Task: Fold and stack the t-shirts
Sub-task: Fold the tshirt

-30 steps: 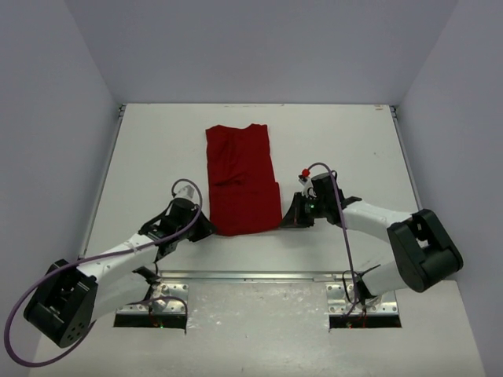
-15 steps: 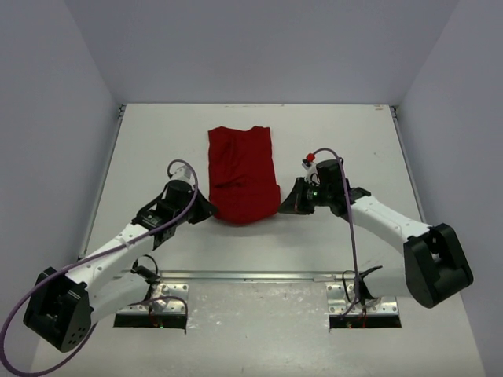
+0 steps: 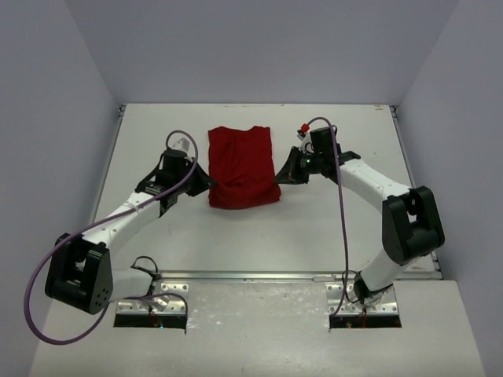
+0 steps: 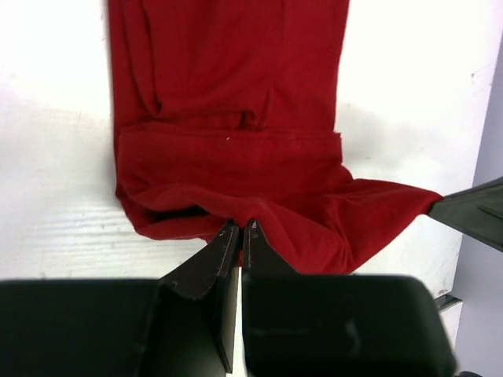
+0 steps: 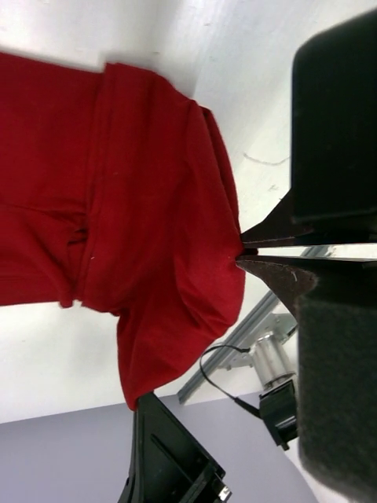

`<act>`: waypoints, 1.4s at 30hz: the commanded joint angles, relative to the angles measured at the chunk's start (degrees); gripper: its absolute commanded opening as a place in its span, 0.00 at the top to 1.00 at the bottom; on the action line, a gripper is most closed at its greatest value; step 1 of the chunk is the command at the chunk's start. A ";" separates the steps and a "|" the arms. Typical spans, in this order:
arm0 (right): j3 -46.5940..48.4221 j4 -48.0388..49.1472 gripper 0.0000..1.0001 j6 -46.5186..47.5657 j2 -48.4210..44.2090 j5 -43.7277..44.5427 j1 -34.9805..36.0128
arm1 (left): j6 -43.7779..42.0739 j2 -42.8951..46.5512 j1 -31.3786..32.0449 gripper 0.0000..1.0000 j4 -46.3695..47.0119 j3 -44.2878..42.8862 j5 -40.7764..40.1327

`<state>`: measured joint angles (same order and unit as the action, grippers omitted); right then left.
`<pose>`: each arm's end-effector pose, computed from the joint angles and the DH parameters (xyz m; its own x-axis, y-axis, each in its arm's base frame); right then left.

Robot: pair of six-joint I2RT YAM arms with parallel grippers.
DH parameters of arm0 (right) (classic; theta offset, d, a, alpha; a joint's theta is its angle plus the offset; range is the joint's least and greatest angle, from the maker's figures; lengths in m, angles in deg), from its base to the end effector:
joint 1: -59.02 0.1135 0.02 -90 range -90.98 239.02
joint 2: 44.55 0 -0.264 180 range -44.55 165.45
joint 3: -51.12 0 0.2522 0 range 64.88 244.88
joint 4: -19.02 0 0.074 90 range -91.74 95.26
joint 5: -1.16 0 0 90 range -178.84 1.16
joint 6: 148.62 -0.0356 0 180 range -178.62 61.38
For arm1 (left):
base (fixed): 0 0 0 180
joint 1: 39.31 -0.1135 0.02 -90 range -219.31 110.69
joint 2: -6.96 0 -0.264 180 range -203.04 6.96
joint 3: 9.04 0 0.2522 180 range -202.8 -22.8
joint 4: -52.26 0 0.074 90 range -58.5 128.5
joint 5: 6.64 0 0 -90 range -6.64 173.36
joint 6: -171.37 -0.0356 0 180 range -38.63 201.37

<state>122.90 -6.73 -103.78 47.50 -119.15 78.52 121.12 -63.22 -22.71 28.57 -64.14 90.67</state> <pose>0.3133 0.1300 0.2146 -0.9169 0.3247 -0.2321 0.0448 0.6617 0.7485 0.2471 -0.0784 0.2278 -0.7034 -0.4521 -0.5485 -0.0928 0.8234 -0.5598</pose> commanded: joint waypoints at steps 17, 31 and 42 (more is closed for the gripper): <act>30.82 -10.42 0.99 3.51 16.14 -3.27 -3.16 | -0.64 -12.71 -4.64 1.00 3.87 -17.10 5.08; 49.54 -15.96 0.99 3.68 29.49 -5.55 -5.27 | 0.68 -22.02 -6.75 1.00 3.69 -26.86 5.61; 60.98 -14.39 0.99 3.07 40.56 -10.30 -6.24 | 1.47 -28.08 -9.48 1.00 6.24 -31.43 8.24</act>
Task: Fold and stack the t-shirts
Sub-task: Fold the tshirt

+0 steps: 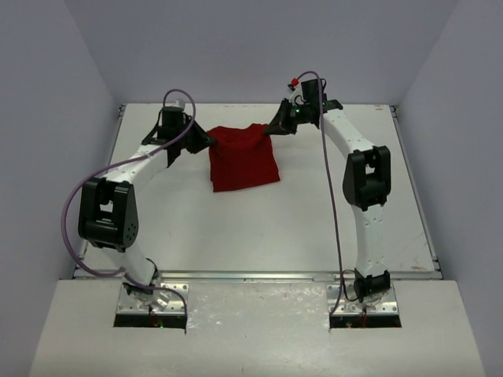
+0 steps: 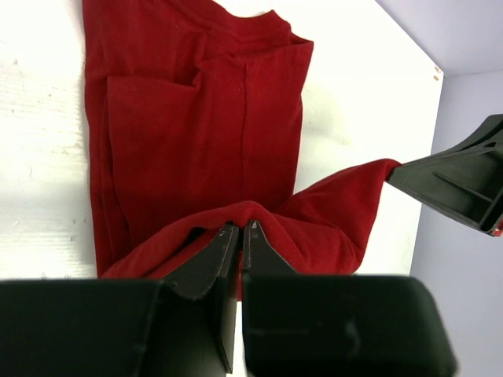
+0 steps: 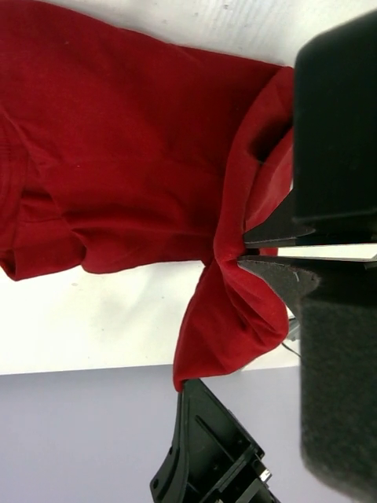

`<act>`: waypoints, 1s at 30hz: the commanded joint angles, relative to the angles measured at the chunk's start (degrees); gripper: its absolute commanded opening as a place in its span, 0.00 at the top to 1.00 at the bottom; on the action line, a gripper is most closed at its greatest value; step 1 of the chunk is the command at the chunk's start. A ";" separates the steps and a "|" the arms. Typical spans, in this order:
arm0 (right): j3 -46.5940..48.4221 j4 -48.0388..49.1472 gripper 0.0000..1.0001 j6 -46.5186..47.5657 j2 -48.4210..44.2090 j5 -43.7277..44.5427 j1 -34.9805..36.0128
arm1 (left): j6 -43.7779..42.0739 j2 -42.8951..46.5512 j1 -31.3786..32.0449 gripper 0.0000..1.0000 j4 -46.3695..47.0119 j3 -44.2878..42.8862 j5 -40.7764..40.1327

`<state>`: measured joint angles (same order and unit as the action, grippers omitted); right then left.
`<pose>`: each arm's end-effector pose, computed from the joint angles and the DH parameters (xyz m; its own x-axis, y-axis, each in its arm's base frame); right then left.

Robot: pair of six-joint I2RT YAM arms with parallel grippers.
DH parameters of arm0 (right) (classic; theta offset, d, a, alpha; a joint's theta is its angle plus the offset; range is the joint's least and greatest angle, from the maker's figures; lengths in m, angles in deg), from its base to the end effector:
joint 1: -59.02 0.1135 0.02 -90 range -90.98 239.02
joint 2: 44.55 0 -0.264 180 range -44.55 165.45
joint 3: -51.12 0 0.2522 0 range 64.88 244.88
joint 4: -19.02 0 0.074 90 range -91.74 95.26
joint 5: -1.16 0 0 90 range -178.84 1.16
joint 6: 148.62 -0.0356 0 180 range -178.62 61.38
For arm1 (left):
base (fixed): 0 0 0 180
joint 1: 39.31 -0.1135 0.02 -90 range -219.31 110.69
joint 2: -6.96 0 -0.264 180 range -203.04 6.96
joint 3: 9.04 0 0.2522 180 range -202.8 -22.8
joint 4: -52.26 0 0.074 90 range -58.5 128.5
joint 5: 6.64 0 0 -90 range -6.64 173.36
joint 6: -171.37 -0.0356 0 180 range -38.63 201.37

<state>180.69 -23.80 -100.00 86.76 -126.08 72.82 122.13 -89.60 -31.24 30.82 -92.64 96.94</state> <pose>0.4992 0.1448 0.2323 -0.9136 0.3175 -0.2539 -0.0062 0.6136 0.7896 0.3806 -0.0624 0.2579 -0.6380 -0.5505 -0.5384 -0.1166 0.7602 -0.6392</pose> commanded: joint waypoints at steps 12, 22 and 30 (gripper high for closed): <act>11.01 10.94 0.99 -1.24 8.52 -3.81 -1.32 | 2.66 -12.16 -2.27 0.99 8.72 -8.38 4.52; 11.63 22.98 0.94 -0.89 14.06 -3.55 -1.67 | 5.65 -15.94 -3.68 1.00 13.39 -9.08 1.27; 12.51 36.24 0.84 -1.15 18.45 -1.79 -1.67 | 7.50 -19.63 -4.65 1.00 18.58 -8.11 -0.92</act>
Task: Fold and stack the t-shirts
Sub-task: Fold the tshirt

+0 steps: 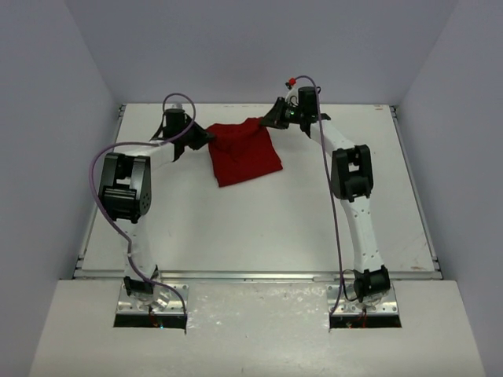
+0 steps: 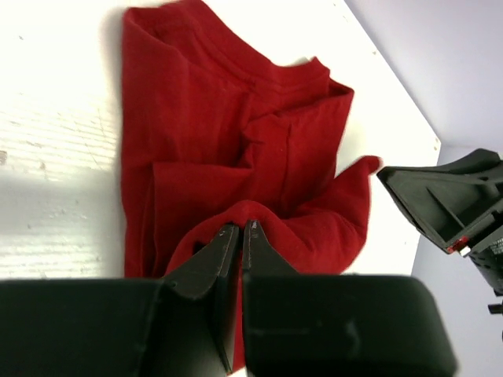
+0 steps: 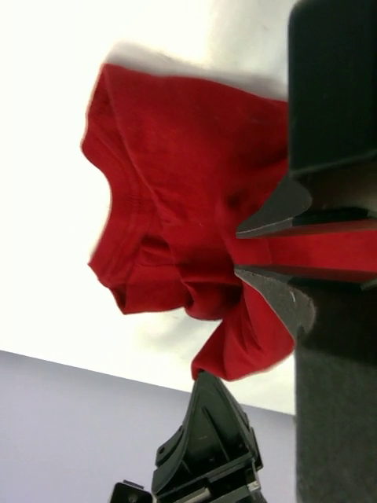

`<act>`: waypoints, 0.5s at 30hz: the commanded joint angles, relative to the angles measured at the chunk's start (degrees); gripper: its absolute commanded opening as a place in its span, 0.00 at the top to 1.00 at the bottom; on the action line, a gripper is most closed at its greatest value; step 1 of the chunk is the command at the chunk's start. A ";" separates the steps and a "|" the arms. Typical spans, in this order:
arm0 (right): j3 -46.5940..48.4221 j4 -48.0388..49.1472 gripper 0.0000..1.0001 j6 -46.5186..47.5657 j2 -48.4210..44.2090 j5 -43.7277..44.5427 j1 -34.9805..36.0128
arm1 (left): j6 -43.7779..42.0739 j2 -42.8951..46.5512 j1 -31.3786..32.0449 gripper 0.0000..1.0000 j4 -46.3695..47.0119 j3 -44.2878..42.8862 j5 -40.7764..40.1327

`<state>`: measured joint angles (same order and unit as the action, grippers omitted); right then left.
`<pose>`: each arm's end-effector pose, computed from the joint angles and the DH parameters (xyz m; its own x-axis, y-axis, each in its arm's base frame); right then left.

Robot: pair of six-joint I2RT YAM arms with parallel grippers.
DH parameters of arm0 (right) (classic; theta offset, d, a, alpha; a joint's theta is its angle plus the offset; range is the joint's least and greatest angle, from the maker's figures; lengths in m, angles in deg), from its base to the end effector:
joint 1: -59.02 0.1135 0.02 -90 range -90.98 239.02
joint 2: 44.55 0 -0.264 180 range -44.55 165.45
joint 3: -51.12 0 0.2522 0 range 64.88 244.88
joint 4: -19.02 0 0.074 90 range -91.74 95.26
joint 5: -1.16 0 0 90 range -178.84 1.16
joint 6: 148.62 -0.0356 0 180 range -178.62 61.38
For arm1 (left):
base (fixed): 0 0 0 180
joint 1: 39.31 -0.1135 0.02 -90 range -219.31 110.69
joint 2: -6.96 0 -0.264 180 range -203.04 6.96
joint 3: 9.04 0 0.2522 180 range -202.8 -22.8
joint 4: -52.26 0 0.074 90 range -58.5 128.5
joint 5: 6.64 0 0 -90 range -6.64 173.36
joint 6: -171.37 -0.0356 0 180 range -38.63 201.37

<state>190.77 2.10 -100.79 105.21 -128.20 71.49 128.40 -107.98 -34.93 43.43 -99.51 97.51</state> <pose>0.5681 0.1488 0.1560 -0.8113 0.3522 -0.4667 -0.2347 0.5350 0.8116 0.4496 -0.0432 0.1888 -0.5764 -0.6674 -0.4715 -0.2112 0.6790 -0.7031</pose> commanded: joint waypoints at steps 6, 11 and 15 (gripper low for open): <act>4.12 12.47 0.01 1.47 -1.64 1.83 -0.34 | 2.11 -0.91 -1.39 0.48 6.85 -1.08 -8.69; -11.59 10.46 0.01 8.33 -12.36 2.26 1.41 | -1.32 4.62 -0.52 0.00 6.32 1.03 -13.79; -23.12 5.72 0.01 16.23 -18.97 13.23 3.44 | -4.40 5.69 4.93 0.00 -9.73 0.93 -25.48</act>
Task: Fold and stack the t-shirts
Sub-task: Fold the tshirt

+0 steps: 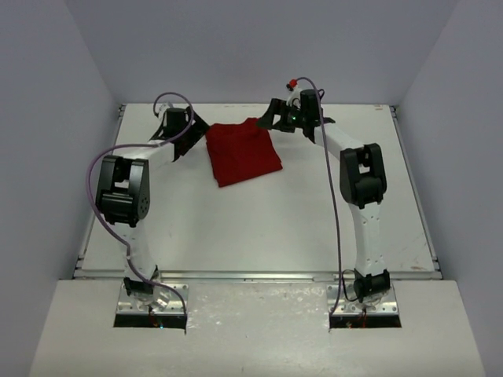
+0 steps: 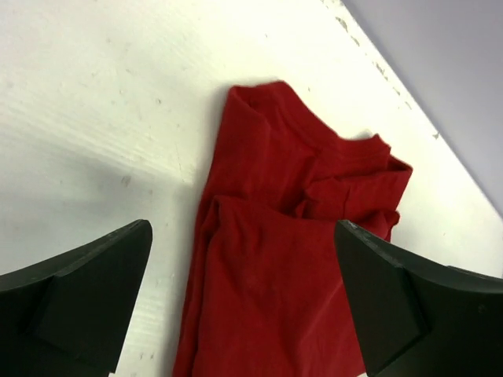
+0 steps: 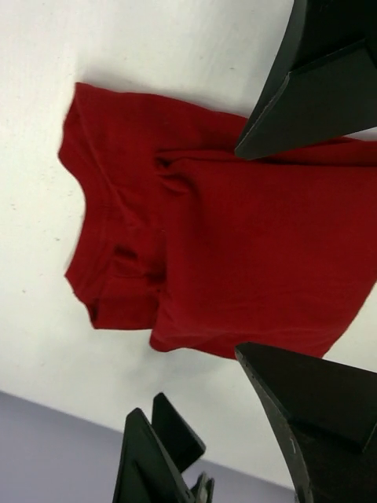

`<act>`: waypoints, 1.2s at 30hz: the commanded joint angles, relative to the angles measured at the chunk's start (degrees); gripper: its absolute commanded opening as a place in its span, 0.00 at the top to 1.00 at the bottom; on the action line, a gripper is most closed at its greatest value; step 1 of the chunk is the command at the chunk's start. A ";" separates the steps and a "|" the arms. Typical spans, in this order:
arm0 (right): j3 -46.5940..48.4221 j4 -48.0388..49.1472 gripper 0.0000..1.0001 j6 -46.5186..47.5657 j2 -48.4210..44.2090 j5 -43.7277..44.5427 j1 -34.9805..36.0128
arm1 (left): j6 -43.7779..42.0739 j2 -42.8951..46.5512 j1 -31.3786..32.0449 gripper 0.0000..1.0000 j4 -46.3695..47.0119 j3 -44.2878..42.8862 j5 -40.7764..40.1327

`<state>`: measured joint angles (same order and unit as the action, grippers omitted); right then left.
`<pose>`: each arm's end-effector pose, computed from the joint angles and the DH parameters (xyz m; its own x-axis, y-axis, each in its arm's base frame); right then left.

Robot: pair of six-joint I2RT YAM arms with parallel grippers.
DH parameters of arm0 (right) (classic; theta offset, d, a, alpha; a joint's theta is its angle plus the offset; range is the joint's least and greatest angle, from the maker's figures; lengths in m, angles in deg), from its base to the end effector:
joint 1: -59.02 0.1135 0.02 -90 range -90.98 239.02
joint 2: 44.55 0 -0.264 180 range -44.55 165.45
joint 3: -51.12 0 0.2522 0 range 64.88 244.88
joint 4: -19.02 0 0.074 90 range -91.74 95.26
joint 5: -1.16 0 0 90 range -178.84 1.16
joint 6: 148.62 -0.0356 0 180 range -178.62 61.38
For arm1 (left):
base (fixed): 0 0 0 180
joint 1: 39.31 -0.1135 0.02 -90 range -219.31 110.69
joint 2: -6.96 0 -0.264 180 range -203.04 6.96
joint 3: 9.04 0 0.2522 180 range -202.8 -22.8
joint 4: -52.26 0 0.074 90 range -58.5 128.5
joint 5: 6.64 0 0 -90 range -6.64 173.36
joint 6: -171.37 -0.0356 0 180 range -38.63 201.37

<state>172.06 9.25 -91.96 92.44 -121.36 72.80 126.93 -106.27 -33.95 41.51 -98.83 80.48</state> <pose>0.5287 0.1494 0.1785 -0.7221 0.3001 -0.6233 -0.3279 0.6449 0.6903 0.4444 -0.0399 0.1942 -0.4288 -0.6760 -0.5993 -0.3631 0.7364 -0.5708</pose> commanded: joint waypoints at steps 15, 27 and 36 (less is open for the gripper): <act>-22.79 -8.64 0.66 5.75 -9.80 14.56 4.23 | -7.05 0.99 10.45 0.72 0.80 13.45 7.54; -68.57 -1.00 0.81 -9.19 -43.63 23.72 11.79 | -7.51 26.72 19.67 0.83 -6.43 36.28 4.54; -72.21 -8.44 0.29 -4.29 -60.43 24.51 12.23 | -7.50 42.12 23.20 0.20 -13.53 40.88 -1.77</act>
<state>96.04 5.33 -99.50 35.68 -99.30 85.34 120.38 -68.31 -10.87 29.49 -54.90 82.80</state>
